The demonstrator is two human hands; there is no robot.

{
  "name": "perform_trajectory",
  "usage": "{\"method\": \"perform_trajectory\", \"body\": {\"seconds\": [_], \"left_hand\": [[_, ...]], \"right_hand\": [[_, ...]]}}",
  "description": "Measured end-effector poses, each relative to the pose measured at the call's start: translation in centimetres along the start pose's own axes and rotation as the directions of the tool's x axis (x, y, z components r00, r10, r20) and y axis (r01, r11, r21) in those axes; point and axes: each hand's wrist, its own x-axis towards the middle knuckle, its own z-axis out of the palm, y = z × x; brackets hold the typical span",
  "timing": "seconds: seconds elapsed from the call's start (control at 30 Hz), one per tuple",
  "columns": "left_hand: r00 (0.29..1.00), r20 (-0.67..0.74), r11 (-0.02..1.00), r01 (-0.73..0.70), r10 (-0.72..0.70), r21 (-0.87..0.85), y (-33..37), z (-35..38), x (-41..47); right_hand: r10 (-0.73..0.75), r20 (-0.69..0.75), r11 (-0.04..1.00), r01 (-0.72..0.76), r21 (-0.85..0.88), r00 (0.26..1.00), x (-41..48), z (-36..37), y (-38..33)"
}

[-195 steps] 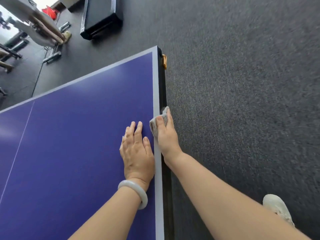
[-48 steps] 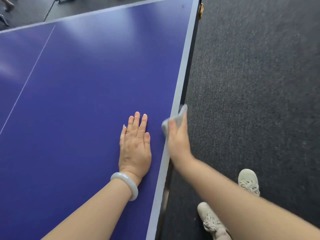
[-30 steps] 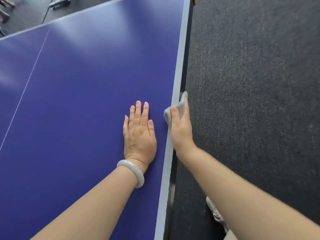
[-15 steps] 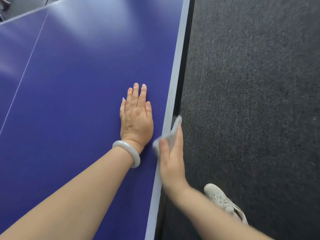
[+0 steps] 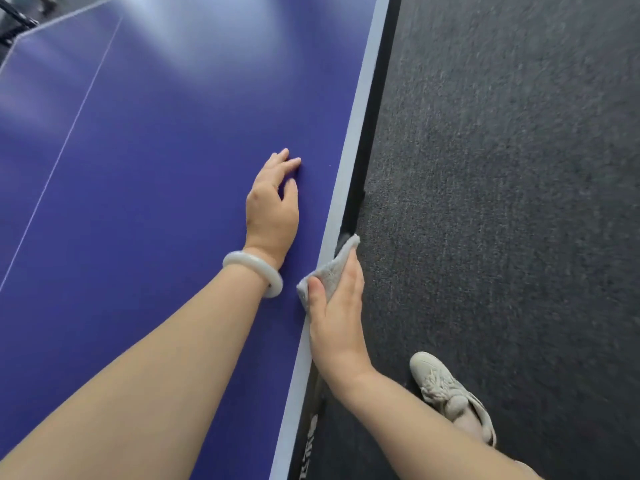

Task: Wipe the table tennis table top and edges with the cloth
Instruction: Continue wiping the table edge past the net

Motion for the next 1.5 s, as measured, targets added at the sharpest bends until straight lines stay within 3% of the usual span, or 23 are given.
{"method": "perform_trajectory", "body": {"seconds": [0.1, 0.27, 0.37, 0.63, 0.8, 0.9, 1.03, 1.1, 1.27, 1.37, 1.43, 1.5], "left_hand": [[0.991, 0.094, 0.986, -0.111, 0.100, 0.124, -0.5, -1.4, -6.1], [0.995, 0.102, 0.937, -0.016, -0.021, 0.348, -3.2, -4.9, -18.3], [0.988, 0.152, 0.904, -0.038, -0.030, 0.425, -3.6, -5.0, -21.4], [0.993, 0.111, 0.932, 0.008, -0.051, 0.362, -3.8, -4.7, -21.2], [0.995, 0.090, 0.938, 0.015, -0.048, 0.346, -4.3, -4.5, -21.1], [0.996, 0.085, 0.941, 0.009, -0.041, 0.339, -4.5, -4.6, -21.1], [0.996, 0.084, 0.936, 0.001, -0.033, 0.351, -4.5, -4.6, -21.2], [0.996, 0.082, 0.939, 0.005, -0.035, 0.344, -4.4, -4.6, -21.1], [0.995, 0.091, 0.942, 0.005, -0.037, 0.334, -4.5, -4.6, -21.1], [0.996, 0.087, 0.944, 0.002, -0.032, 0.329, -4.5, -4.6, -21.1], [0.996, 0.083, 0.943, 0.003, -0.032, 0.332, -4.4, -4.6, -21.1], [0.996, 0.086, 0.945, 0.007, -0.037, 0.327, -4.4, -4.7, -21.1]], "right_hand": [[0.010, 0.020, 1.000, -0.009, -0.024, 1.000, 0.3, -0.3, -0.4], [0.044, 0.048, 0.999, -0.042, -0.023, 0.998, 0.0, -0.6, -1.0], [0.062, 0.045, 0.998, -0.061, -0.016, 0.997, -0.3, -0.4, -1.0], [-0.027, -0.113, 0.997, 0.035, 0.064, 0.993, -5.9, 2.1, 0.6], [-0.073, 0.020, 0.988, 0.070, 0.136, 0.997, -12.9, 2.5, 4.0], [-0.055, -0.013, 0.988, 0.056, 0.144, 0.998, -9.0, 2.0, 2.4], [0.113, -0.048, 0.989, -0.108, 0.103, 0.992, 0.5, 1.0, -1.1], [0.081, -0.073, 0.990, -0.071, 0.124, 0.994, 1.5, 1.1, -1.2], [-0.101, -0.077, 0.982, 0.112, 0.150, 0.992, -9.5, 2.6, 3.5], [-0.064, 0.038, 0.987, 0.057, 0.153, 0.997, -16.8, 3.1, 6.4], [-0.036, 0.071, 0.988, 0.025, 0.152, 0.997, -17.4, 3.1, 6.4], [-0.099, 0.018, 0.982, 0.095, 0.165, 0.995, -14.7, 2.8, 5.3]]}}
